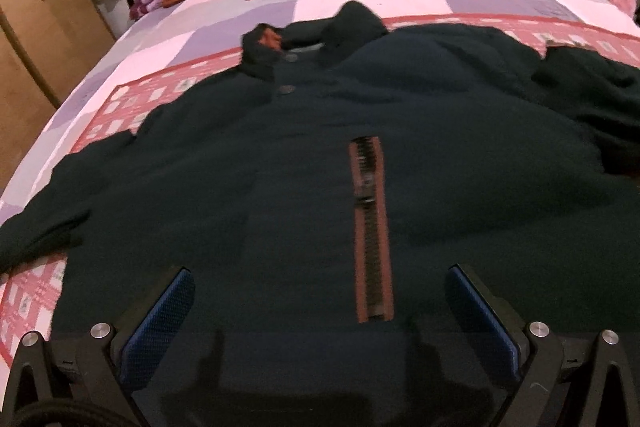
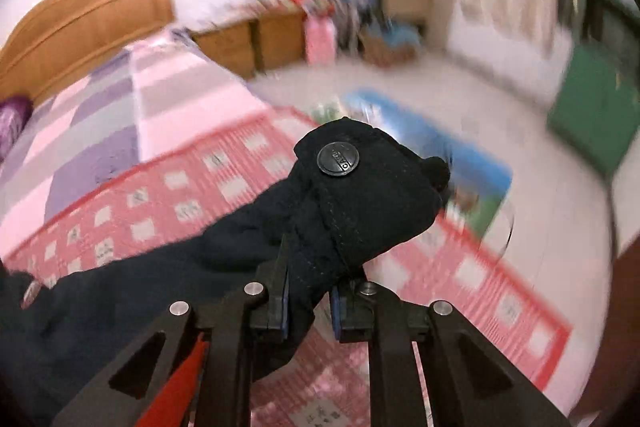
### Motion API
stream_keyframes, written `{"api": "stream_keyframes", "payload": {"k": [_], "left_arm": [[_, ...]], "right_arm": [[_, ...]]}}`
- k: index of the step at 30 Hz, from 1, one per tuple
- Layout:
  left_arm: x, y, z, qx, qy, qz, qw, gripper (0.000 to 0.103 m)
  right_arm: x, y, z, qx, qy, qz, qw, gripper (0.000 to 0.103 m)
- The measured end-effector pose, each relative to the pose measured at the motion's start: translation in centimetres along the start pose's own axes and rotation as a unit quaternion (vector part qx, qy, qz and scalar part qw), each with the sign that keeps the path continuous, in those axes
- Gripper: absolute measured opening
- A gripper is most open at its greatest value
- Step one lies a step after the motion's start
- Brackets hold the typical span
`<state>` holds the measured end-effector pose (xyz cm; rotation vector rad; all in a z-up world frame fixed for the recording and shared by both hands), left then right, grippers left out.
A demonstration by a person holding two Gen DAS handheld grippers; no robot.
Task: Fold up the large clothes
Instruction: 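Grasp the jacket sleeve cuff with the right tool and lift it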
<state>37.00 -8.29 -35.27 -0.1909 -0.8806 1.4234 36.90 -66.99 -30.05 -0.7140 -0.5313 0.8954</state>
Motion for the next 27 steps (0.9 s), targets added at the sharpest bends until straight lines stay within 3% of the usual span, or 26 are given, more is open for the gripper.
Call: {"api": "stream_keyframes", "payload": {"k": [5,11,14,19,22,27], "left_arm": [[3.6,0.4,-0.9,0.003,0.003,0.01,0.9999,0.103],[9.6,0.5,-1.4,-0.018,0.001,0.008,0.9998,0.103],[13.2,0.9,-1.9,-0.029,-0.007,0.004,0.9995,0.103],[18.1,2.2,-3.3,-0.029,-0.013,0.007,0.9995,0.103],[20.7,3.2,-4.6,-0.02,-0.018,0.012,0.9996,0.103],[24.1,5.2,-6.5,0.001,-0.022,0.031,0.9993,0.103]], "right_arm": [[10.1,-2.1,3.8,-0.051,-0.023,0.131,0.99,0.015],[25.9,1.1,6.3,-0.063,-0.102,0.238,0.964,0.015],[35.1,5.1,6.9,-0.043,-0.156,0.274,0.948,0.015],[47.2,12.8,7.1,-0.002,-0.218,0.312,0.925,0.015],[53.2,17.8,7.4,0.02,-0.237,0.347,0.907,0.015],[59.0,24.8,6.2,0.063,-0.241,0.401,0.882,0.015]]}}
Point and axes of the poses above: each gripper's, at about its wrist camera, not at the fingertips, and z roughly against the way its jaws point, x to its left, y to its underside, the point moved 8 cm from there along -z, roughly the way its jaws point, and after that the axes turned 15 degrees about -y, right-handed, at the moved point
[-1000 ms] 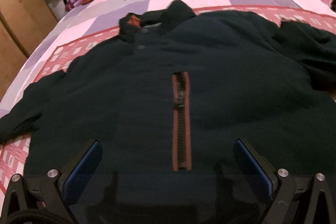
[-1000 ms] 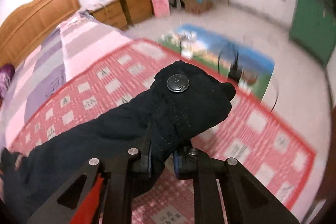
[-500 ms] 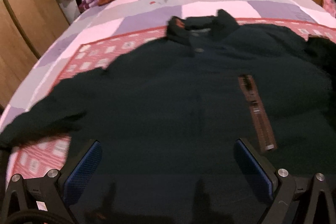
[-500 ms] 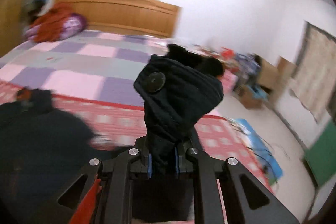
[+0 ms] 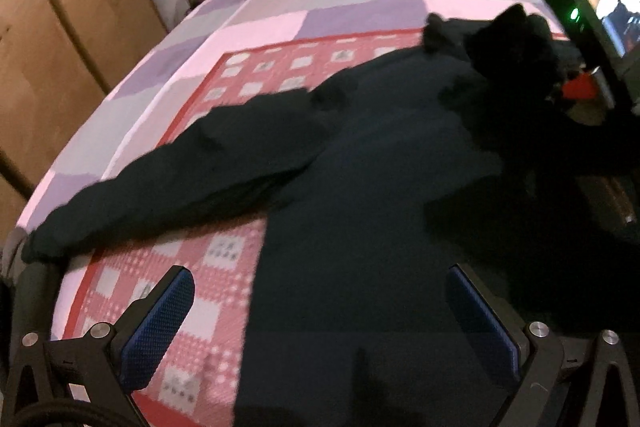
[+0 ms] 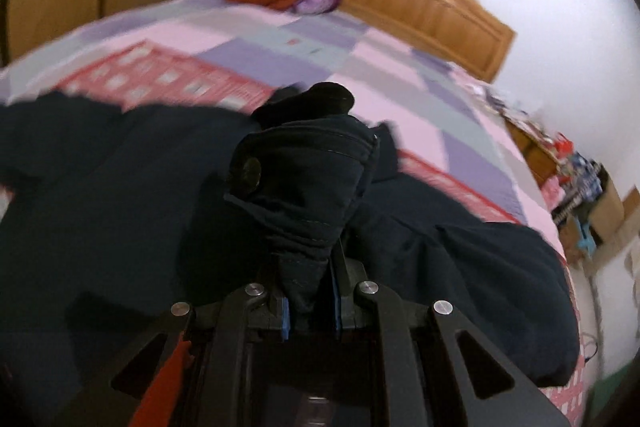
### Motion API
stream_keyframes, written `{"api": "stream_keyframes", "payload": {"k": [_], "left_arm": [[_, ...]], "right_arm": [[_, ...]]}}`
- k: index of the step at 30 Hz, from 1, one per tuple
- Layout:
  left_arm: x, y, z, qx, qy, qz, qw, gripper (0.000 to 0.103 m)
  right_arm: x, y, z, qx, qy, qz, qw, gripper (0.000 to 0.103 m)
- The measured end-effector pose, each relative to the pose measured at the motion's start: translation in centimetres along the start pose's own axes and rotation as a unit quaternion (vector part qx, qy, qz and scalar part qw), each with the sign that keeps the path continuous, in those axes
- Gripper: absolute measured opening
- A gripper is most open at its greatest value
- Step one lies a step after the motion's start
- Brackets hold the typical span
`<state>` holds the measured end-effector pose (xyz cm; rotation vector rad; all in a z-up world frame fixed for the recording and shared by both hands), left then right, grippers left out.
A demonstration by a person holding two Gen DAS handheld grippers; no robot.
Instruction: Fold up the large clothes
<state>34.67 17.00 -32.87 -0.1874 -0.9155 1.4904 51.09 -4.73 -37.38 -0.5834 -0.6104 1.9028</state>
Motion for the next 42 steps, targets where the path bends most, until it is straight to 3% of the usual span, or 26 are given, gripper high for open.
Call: {"api": "stream_keyframes", "payload": {"k": [3,8,11,12,15,17,20,24,27,29,32,35,37,38,39,42], "left_arm": [[1.1,0.8,-0.8,0.007,-0.001,0.007,1.0,0.103],[1.9,1.9,-1.6,0.015,0.001,0.007,0.9999,0.103],[2.0,1.9,-1.7,0.017,0.005,0.006,0.9998,0.103],[1.9,1.8,-1.7,0.016,0.006,0.005,0.9999,0.103],[1.7,1.7,-1.4,0.008,0.008,0.001,0.9999,0.103],[1.3,1.6,-1.3,0.008,0.01,-0.001,0.9999,0.103],[0.4,1.4,-1.3,0.009,0.014,-0.001,0.9999,0.103],[-0.9,0.8,-0.9,0.006,0.021,-0.006,0.9997,0.103],[-2.1,0.5,-0.4,0.002,0.026,-0.01,0.9996,0.103],[-2.9,0.5,-0.2,0.001,0.029,-0.014,0.9995,0.103],[-4.7,0.5,0.3,0.003,0.031,-0.024,0.9992,0.103],[-6.5,0.4,1.0,0.001,0.034,-0.037,0.9987,0.103],[-7.5,0.1,1.4,0.001,0.036,-0.041,0.9985,0.103],[-8.0,-0.2,1.7,0.001,0.037,-0.041,0.9985,0.103],[-8.4,-0.6,1.9,-0.001,0.038,-0.04,0.9985,0.103],[-9.2,-1.5,2.1,-0.01,0.038,-0.039,0.9985,0.103]], "right_arm": [[1.6,-0.2,-1.7,0.011,0.006,0.013,1.0,0.015],[2.6,-2.2,-2.3,-0.014,-0.01,-0.022,1.0,0.016],[4.4,-2.4,-4.9,0.016,-0.036,0.005,0.999,0.022],[5.5,-1.7,-6.1,0.044,-0.041,0.03,0.998,0.023],[6.6,-0.6,-6.9,0.07,-0.066,0.04,0.995,0.04],[6.1,0.1,-5.6,0.061,-0.087,0.023,0.994,0.065],[5.4,1.0,-1.2,0.011,-0.115,0.006,0.993,0.076],[-0.9,3.7,5.4,-0.044,-0.031,-0.034,0.998,0.08],[-10.8,8.4,7.5,-0.014,0.109,-0.1,0.989,0.083],[-16.1,11.1,7.7,0.022,0.151,-0.145,0.978,0.083],[-22.2,12.6,8.0,0.025,0.162,-0.202,0.966,0.083],[-23.2,10.3,7.0,0.0,0.142,-0.17,0.975,0.083],[-23.8,10.6,4.8,0.025,0.126,-0.157,0.979,0.083],[-24.6,12.8,2.8,0.075,0.126,-0.153,0.977,0.083],[-25.4,14.9,2.3,0.096,0.125,-0.166,0.974,0.083],[-28.6,20.0,4.1,0.125,0.167,-0.236,0.949,0.083]]}}
Point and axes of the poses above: each gripper's, at about its wrist camera, not at the fingertips, and z roughly against the way its jaws point, x to its left, y to its underside, the point moved 8 cm from there along -z, roughly the way its jaws point, and after that the axes turned 15 degrees about -y, right-handed, at the moved point
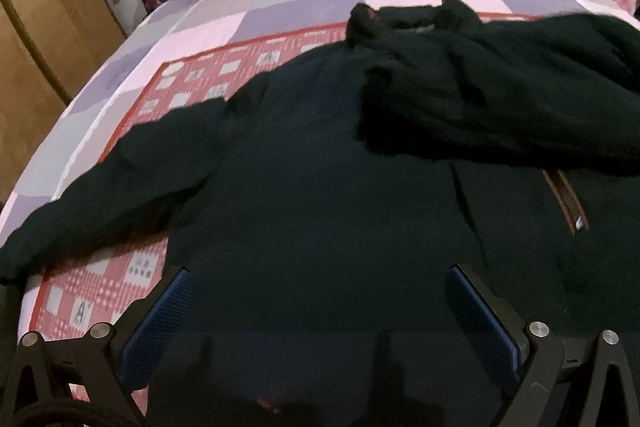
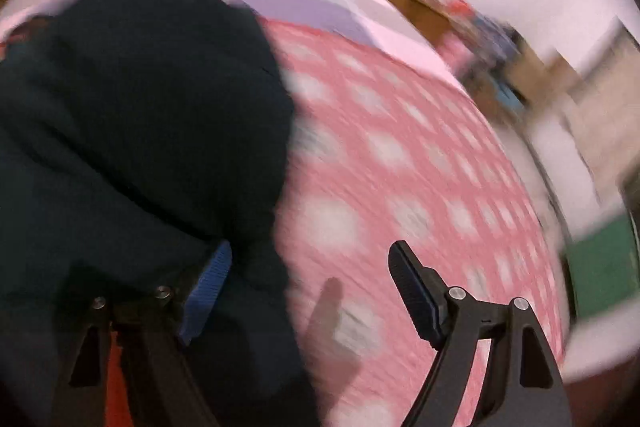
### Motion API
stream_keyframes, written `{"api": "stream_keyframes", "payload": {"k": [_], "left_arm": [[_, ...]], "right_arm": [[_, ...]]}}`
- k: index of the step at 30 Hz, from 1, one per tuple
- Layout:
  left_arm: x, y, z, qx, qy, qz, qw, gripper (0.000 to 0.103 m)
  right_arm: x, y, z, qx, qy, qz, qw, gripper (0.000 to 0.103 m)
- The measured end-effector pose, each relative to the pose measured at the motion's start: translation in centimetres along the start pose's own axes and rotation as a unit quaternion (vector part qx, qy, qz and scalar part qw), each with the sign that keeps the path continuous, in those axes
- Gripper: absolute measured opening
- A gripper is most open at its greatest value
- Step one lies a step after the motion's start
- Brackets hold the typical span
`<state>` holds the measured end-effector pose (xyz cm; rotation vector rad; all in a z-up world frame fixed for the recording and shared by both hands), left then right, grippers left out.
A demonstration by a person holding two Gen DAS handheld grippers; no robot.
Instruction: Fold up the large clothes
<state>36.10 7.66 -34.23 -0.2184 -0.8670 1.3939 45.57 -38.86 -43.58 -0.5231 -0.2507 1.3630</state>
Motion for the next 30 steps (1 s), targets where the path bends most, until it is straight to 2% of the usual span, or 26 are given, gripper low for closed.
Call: {"api": "stream_keyframes", "payload": {"k": [2,4,8,11,12,14,15,16,17,18,20,21,22,23,27,30], "left_arm": [[-0.6,-0.6,-0.3,-0.003,-0.003,0.0,1.0,0.103],[-1.0,-1.2,-0.7,-0.006,-0.008,0.001,0.9999,0.103],[-2.4,-4.0,-1.8,-0.018,-0.006,0.011,0.9998,0.103],[-4.3,-7.3,-3.0,-0.036,-0.001,0.014,0.9993,0.103],[-5.0,-8.6,-3.6,-0.042,0.0,0.014,0.999,0.103],[-6.2,-10.8,-5.0,-0.05,-0.002,0.013,0.9987,0.103],[-6.8,-11.8,-6.0,-0.051,-0.005,0.011,0.9986,0.103],[-7.4,-12.4,-7.1,-0.048,-0.011,0.008,0.9988,0.103],[-7.8,-12.7,-8.0,-0.042,-0.016,0.005,0.999,0.103],[-8.3,-12.7,-9.5,-0.03,-0.021,-0.002,0.9993,0.103],[-8.8,-11.9,-11.6,-0.006,-0.024,-0.013,0.9996,0.103],[-8.8,-11.4,-12.1,0.001,-0.024,-0.013,0.9996,0.103],[-8.7,-10.9,-12.6,0.007,-0.019,-0.005,0.9998,0.103],[-8.5,-10.8,-12.6,0.01,-0.014,0.003,0.9998,0.103],[-7.6,-11.0,-10.6,-0.004,0.032,0.053,0.9981,0.103],[-8.1,-11.4,-9.3,-0.013,0.081,0.071,0.9941,0.103]], "right_arm": [[-2.6,1.8,0.4,0.001,-0.019,-0.046,0.999,0.083],[-2.8,1.6,1.7,-0.015,-0.024,-0.03,0.999,0.083],[0.0,-2.2,6.6,-0.125,-0.034,0.03,0.991,0.083],[4.3,-6.4,8.4,-0.177,-0.072,0.072,0.979,0.083],[6.0,-7.4,8.2,-0.179,-0.092,0.092,0.975,0.083],[8.7,-8.4,6.6,-0.153,-0.125,0.127,0.972,0.083],[10.0,-8.3,5.2,-0.13,-0.131,0.142,0.972,0.083],[10.3,-8.1,3.0,-0.096,-0.122,0.154,0.976,0.083],[9.9,-8.0,1.8,-0.083,-0.11,0.155,0.978,0.083],[8.2,-7.8,0.0,-0.071,-0.087,0.135,0.984,0.083],[5.6,-7.5,-1.4,-0.052,-0.103,0.049,0.992,0.083],[4.8,-7.3,-1.6,-0.043,-0.122,0.012,0.992,0.083],[4.5,-7.1,-1.3,-0.044,-0.135,-0.002,0.99,0.083],[4.7,-7.2,-0.6,-0.053,-0.135,0.01,0.989,0.083],[6.2,-7.2,3.2,-0.12,-0.108,0.096,0.982,0.083],[7.7,-4.3,2.6,-0.093,-0.137,0.11,0.98,0.083]]}}
Point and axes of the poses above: each gripper's, at about its wrist camera, not at the fingertips, and z roughly against the way its jaws point, x to its left, y to its underside, the point moved 8 cm from there along -z, roughly the way its jaws point, and after that the axes turned 15 degrees about -y, right-handed, at the moved point
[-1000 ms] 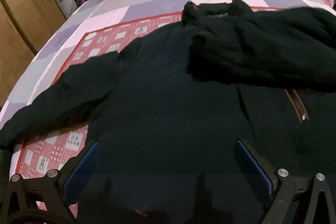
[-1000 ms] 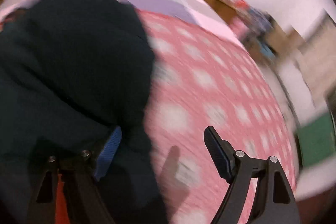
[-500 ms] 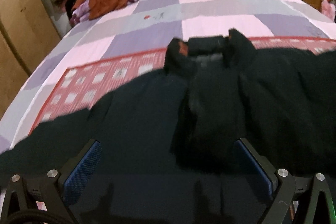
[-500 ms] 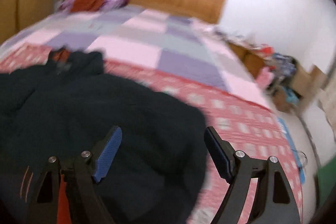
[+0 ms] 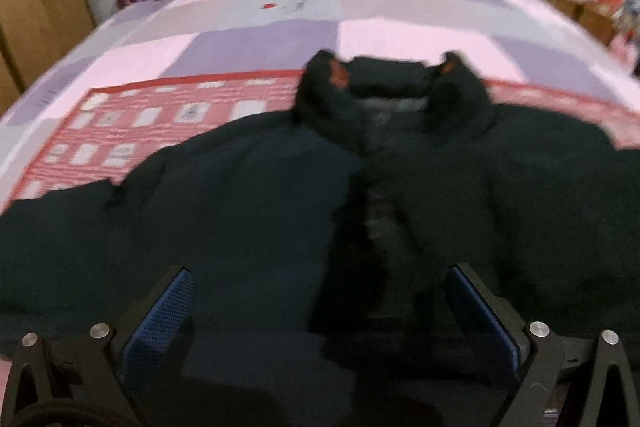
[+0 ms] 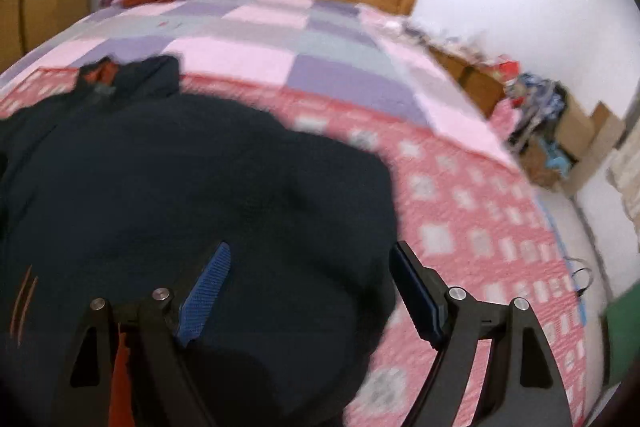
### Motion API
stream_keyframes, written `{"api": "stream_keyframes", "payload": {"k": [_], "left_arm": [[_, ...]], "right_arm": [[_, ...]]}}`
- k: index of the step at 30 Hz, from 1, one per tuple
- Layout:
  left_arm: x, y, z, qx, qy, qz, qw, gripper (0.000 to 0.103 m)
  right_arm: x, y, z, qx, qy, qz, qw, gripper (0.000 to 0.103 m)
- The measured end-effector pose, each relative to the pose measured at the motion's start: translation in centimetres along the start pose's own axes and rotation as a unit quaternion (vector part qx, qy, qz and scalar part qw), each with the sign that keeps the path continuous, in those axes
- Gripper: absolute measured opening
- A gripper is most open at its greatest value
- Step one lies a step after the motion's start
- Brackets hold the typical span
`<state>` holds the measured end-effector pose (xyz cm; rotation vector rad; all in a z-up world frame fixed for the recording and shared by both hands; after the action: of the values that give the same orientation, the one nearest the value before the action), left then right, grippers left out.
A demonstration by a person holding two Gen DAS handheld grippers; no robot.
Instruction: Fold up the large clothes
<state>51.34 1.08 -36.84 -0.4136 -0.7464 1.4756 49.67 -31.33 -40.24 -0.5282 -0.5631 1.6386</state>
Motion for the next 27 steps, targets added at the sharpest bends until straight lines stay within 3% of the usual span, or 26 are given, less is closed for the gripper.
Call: {"api": "stream_keyframes", "payload": {"k": [5,8,10,11,12,13,15,18,21,25,27], "left_arm": [[-2.9,0.1,-1.3,0.035,0.049,-0.018,0.998,0.103],[-4.4,1.6,-4.2,0.09,0.033,-0.053,0.994,0.103],[-4.9,2.7,-5.6,0.128,0.06,-0.033,0.9895,0.103],[-5.1,2.7,-5.6,0.131,0.072,-0.027,0.9884,0.095],[-5.7,2.5,-5.0,0.122,0.093,-0.031,0.9877,0.07],[-6.5,2.3,-4.1,0.11,0.117,-0.044,0.9861,0.055],[-7.2,1.9,-2.4,0.083,0.119,-0.064,0.9873,0.031],[-5.4,1.0,-0.3,0.068,0.144,-0.033,0.9867,0.028],[-2.2,-0.2,1.8,0.038,0.132,-0.011,0.9905,0.028],[3.0,-1.4,3.5,0.005,0.084,-0.006,0.9965,0.028],[4.8,-1.0,2.6,0.012,0.055,-0.009,0.9984,0.028]], "right_arm": [[1.0,1.7,-1.0,0.003,0.003,-0.013,1.0,0.085],[0.8,2.2,-0.9,0.002,-0.003,-0.039,0.999,0.085],[1.0,2.7,-0.5,0.001,-0.005,-0.037,0.999,0.085],[1.1,2.7,-0.3,0.001,-0.005,-0.033,0.999,0.085],[1.2,2.6,0.0,0.001,-0.006,-0.028,1.0,0.085],[1.4,3.1,0.3,0.002,-0.007,-0.025,1.0,0.085],[1.5,3.0,0.8,0.0,-0.011,-0.017,1.0,0.085],[1.3,2.7,1.9,-0.007,-0.004,-0.012,1.0,0.085],[2.2,2.3,5.0,-0.047,-0.007,0.017,0.999,0.085],[5.2,3.9,7.6,-0.054,-0.029,0.085,0.995,0.085],[4.5,4.0,8.1,-0.056,-0.029,0.06,0.996,0.085]]}}
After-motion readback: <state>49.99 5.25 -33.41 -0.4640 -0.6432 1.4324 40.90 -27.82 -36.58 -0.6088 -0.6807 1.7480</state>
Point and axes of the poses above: each gripper's, at about its wrist camera, not at the fingertips, and z roughly against the way its jaws point, x to its left, y to its underside, the point moved 8 cm from there along -z, roughly the way its jaws point, and after that the axes turned 15 degrees about -y, right-handed, at the moved point
